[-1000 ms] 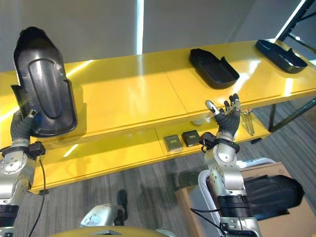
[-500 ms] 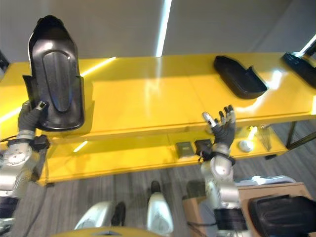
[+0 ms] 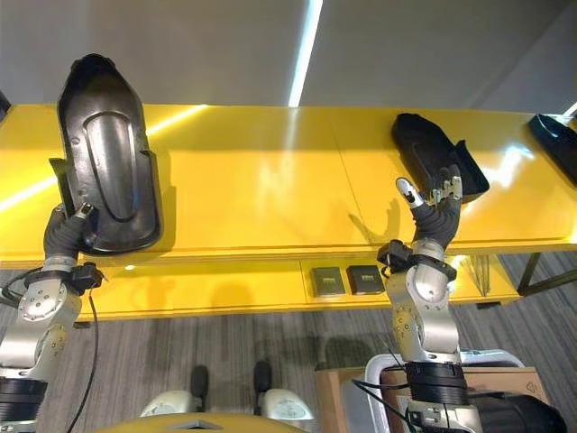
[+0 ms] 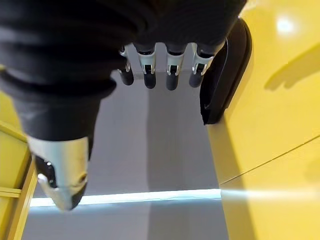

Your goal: Move parts from the plastic box to the shelf.

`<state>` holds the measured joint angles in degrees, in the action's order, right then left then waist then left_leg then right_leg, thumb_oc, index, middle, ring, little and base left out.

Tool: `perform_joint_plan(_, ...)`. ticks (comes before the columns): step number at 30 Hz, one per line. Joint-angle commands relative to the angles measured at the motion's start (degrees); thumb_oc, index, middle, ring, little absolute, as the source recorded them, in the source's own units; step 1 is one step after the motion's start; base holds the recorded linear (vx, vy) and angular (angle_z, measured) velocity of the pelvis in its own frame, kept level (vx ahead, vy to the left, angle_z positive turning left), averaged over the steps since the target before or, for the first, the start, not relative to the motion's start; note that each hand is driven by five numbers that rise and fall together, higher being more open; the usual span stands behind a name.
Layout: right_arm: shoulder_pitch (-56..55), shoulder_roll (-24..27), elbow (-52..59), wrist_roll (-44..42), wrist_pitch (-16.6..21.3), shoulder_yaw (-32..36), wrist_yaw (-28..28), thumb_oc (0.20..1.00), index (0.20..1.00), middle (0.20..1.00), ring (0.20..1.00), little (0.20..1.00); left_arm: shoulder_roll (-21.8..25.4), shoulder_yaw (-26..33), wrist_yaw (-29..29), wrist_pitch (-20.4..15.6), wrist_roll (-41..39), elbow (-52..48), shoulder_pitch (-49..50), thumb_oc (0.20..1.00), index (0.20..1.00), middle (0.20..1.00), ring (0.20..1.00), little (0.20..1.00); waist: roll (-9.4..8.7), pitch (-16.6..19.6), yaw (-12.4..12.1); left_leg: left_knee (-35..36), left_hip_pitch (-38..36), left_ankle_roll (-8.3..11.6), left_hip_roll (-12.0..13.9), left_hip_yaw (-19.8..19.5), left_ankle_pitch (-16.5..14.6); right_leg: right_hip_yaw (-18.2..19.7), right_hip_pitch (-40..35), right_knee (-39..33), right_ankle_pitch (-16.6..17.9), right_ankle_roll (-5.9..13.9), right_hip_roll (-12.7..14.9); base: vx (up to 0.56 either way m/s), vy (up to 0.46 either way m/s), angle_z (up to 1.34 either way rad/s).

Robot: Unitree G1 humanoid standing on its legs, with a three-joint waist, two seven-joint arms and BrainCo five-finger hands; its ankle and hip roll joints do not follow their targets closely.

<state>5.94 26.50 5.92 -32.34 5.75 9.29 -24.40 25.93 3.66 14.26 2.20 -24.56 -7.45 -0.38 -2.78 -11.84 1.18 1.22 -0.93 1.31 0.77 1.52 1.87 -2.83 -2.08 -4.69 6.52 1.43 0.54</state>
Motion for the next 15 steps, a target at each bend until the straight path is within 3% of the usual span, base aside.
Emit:
perform_joint_plan(1, -0.5, 2.6, 3.6, -0.1, 0.9, 0.4, 0.2, 1.0, 1.0, 1.0, 1.0, 1.0, 1.0, 0.8, 0.3, -3.1, -0.8, -2.7, -2.9, 0.2, 0.2, 0.2, 0.2, 0.2, 0.37, 5.4, 0.1, -3.4, 2.1, 2.11, 5.6, 1.6, 0.9, -0.1, 0.8, 0.3, -1.4, 1.61, 1.6, 0.04, 0.008, -0.01)
perform_joint_plan(3, -1.2, 2.6, 3.0, 0.6, 0.7, 0.9, 0.4, 1.0, 1.0, 1.0, 1.0, 1.0, 0.5, 1.2, 0.2, -3.0, -1.8, -2.7, -2.4, 0.2, 0.2, 0.2, 0.2, 0.2, 0.39, 5.3, 0.2, -7.1, 3.3, 2.19, 5.3, 2.0, 0.8, 0.1, 0.7, 0.6, -1.5, 1.24, 1.7, 0.03, 0.029, -0.01)
perform_joint_plan(5, -1.5, 3.1, 1.9, 0.9, 1.0, 1.3, 0.8, 1.0, 1.0, 1.0, 1.0, 1.0, 0.5, 1.6, -0.1, -3.6, -2.2, -2.4, -2.0, 0.2, 0.2, 0.2, 0.2, 0.2, 0.55, 4.6, 0.2, -12.7, 6.4, 2.56, 5.4, 0.7, 2.8, 0.7, 0.4, 1.1, -1.4, 0.75, 1.5, 0.01, 0.102, 0.0)
perform_joint_plan(7, -1.5, 3.3, 1.3, 1.1, 1.3, 1.5, 1.2, 1.0, 1.0, 1.0, 1.0, 1.0, 0.7, 1.8, -0.5, -3.6, -2.0, -2.0, -2.1, 0.2, 0.2, 0.2, 0.2, 0.2, 0.82, 4.4, 0.4, -12.8, 7.1, 2.85, 6.4, 0.5, 3.8, 0.7, 0.6, 1.5, -1.5, 0.63, 1.3, 0.04, 0.147, 0.03)
perform_joint_plan(9, -1.8, 3.7, 1.1, 1.4, 1.6, 1.9, 2.3, 1.0, 1.0, 1.0, 1.0, 1.0, 1.3, 2.3, -1.3, -3.6, -0.1, -1.3, -2.6, 0.2, 0.2, 0.2, 0.2, 0.2, 1.74, 4.5, 1.3, -6.4, 5.9, 3.7, 9.6, 1.6, 6.5, 0.4, 0.6, 2.1, -2.1, 0.98, 1.8, 0.1, 0.291, -0.02)
perform_joint_plan(12, -1.9, 4.6, 1.9, 0.6, 1.7, 1.6, 1.9, 1.0, 1.0, 1.0, 1.0, 1.0, 2.8, 1.9, -1.1, -2.9, 2.9, -0.1, -4.9, 0.2, 0.2, 0.2, 0.2, 0.2, 2.69, 4.0, 2.2, -1.0, 5.7, 4.47, 11.6, 2.3, 10.1, 0.4, -0.4, 2.1, -2.6, 1.49, 3.0, 0.11, 0.308, 0.2)
perform_joint_plan(13, -1.9, 5.1, 1.9, 0.0, 1.9, 1.5, 1.6, 1.0, 1.0, 1.0, 1.0, 1.0, 3.6, 1.6, -0.9, -3.0, 2.9, 0.7, -5.8, 0.2, 0.2, 0.2, 0.2, 0.2, 2.91, 3.9, 2.4, -0.9, 5.9, 4.53, 11.9, 2.4, 10.5, 0.4, -0.5, 2.2, -2.6, 1.63, 3.5, 0.15, 0.549, 0.23)
perform_joint_plan(15, -0.2, 6.0, 0.5, -2.4, 1.9, 0.7, 0.8, 1.0, 1.0, 1.0, 1.0, 1.0, 6.9, 0.3, -0.6, -2.5, 1.8, 4.8, -10.3, 0.2, 0.2, 0.2, 0.2, 0.2, 4.21, 3.6, 2.7, -0.1, 4.0, 3.93, 10.7, 2.2, 6.9, 0.2, 0.6, 4.3, -2.8, 3.68, 7.3, 0.11, 0.575, 0.09)
